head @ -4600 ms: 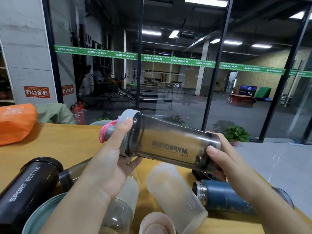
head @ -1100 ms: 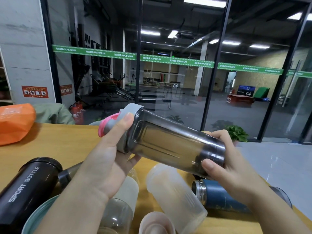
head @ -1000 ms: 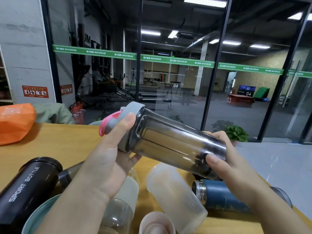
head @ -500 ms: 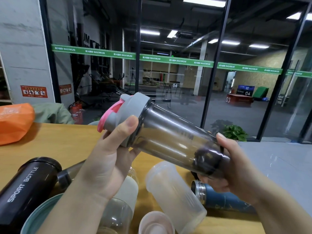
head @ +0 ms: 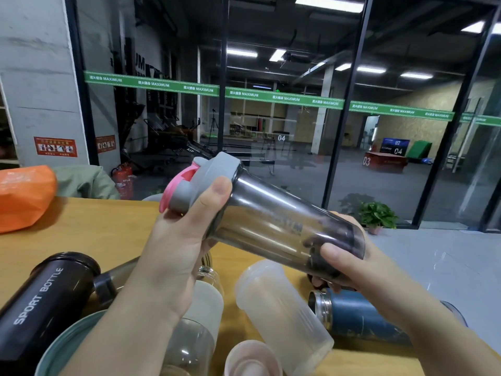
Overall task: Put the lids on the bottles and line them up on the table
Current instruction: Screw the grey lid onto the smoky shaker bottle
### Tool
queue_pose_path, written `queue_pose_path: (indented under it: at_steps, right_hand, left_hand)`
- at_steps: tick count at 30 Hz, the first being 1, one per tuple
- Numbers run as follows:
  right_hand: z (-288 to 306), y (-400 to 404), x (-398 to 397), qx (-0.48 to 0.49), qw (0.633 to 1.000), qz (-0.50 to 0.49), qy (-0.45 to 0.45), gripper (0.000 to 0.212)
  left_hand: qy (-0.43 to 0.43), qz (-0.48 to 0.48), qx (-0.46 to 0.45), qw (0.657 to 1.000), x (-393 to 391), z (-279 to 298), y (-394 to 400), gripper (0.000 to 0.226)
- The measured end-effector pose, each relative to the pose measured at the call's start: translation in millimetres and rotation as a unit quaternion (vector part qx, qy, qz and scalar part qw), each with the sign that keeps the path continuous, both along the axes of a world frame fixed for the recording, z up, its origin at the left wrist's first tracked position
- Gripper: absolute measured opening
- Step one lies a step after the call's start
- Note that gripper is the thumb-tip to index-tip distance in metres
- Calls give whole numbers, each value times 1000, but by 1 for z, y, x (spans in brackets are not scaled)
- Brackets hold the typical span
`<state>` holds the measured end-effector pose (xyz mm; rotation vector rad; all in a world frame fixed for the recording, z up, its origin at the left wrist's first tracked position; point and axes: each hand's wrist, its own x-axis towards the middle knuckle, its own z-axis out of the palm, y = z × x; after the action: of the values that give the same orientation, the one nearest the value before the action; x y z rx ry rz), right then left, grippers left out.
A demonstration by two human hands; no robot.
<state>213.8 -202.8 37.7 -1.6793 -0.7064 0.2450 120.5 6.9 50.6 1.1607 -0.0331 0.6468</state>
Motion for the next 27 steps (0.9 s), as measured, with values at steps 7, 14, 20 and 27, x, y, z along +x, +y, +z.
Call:
queue_pose_path:
  at_steps: [7, 14, 20, 27]
  right_hand:
    - [-5, 4, -3, 21, 999, 43, 2, 77]
    - [-3, 1, -3, 60, 988, 78, 115, 106]
    - [-3, -3, 2, 66, 980, 99, 160, 99]
    - [5, -6, -1, 47, 970, 138, 195, 85]
  left_hand:
    - [-11, -13, 11, 1000, 1, -3, 6, 92]
    - [-76, -30, 58, 995, 2, -2, 5, 89]
    - [-93, -35, 81, 992, 0, -3, 4, 82]
    - [-95, -44, 100, 990, -3, -2, 4, 91]
